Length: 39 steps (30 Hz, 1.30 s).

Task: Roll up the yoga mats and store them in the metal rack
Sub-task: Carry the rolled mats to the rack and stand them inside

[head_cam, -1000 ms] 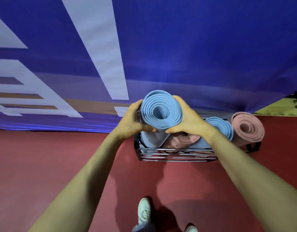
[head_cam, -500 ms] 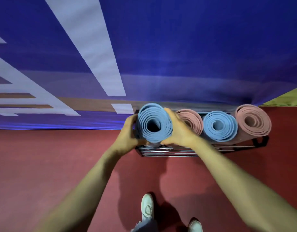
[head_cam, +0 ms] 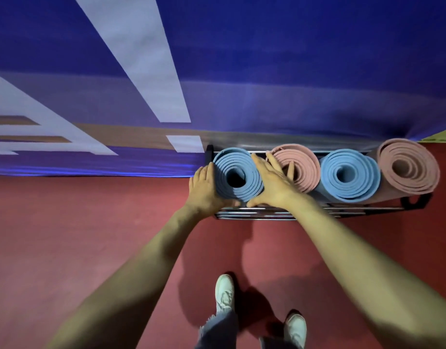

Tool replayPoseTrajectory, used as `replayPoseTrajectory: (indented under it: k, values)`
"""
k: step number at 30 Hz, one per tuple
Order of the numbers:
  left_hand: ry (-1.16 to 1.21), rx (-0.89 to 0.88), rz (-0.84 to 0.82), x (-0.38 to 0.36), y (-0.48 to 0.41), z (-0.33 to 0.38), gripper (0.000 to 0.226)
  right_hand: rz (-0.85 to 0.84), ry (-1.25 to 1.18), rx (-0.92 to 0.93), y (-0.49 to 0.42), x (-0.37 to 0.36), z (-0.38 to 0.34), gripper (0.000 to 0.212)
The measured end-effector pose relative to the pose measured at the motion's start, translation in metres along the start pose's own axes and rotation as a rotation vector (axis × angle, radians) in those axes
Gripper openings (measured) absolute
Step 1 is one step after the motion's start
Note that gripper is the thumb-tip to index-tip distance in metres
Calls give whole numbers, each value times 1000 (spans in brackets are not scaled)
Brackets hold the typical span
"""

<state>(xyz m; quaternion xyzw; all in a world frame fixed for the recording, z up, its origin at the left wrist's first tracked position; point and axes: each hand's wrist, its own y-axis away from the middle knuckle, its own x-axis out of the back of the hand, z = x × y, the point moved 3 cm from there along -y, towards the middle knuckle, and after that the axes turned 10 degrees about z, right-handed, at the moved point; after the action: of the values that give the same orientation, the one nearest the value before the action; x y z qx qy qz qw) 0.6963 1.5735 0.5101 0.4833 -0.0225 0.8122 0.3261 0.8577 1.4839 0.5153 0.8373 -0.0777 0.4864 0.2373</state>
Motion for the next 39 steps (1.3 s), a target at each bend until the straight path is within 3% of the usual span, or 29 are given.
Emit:
replayPoseTrajectory:
  k: [5, 10, 14, 16, 18, 22, 25, 29, 31, 35, 39]
  values:
    - [-58, 74, 82, -3, 3, 3, 114, -18, -28, -29, 2, 4, 3, 122]
    - [-99, 167, 38, -6, 0, 9, 114, -35, 32, -68, -5, 5, 0, 119]
    - [-179, 56, 99, -8, 7, 25, 109, -68, 20, -28, -4, 18, 0, 111]
    - [-187, -68, 189, -9, 10, 36, 100, 51, 56, -13, 1, 33, 7, 98]
    - [-168, -142, 179, -15, 12, 45, 91, 183, 127, -32, 10, 45, 24, 84]
    - [-133, -109, 90, -31, 17, 47, 77, 142, 139, -148, 35, 38, 63, 75]
    - [-213, -82, 87, -39, 18, 59, 68, 156, 78, -107, 41, 37, 73, 77]
    - [-152, -201, 98, -59, 9, 106, 65, 387, -52, -80, 46, 65, 100, 66]
    - [-96, -240, 72, -75, 7, 135, 70, 453, 25, -124, 54, 80, 129, 64]
    - [-161, -302, 15, -111, 12, 197, 70, 424, 166, -323, 74, 105, 190, 69]
    - [-277, -197, -27, -145, 13, 234, 72, 317, 163, -371, 82, 109, 232, 71]
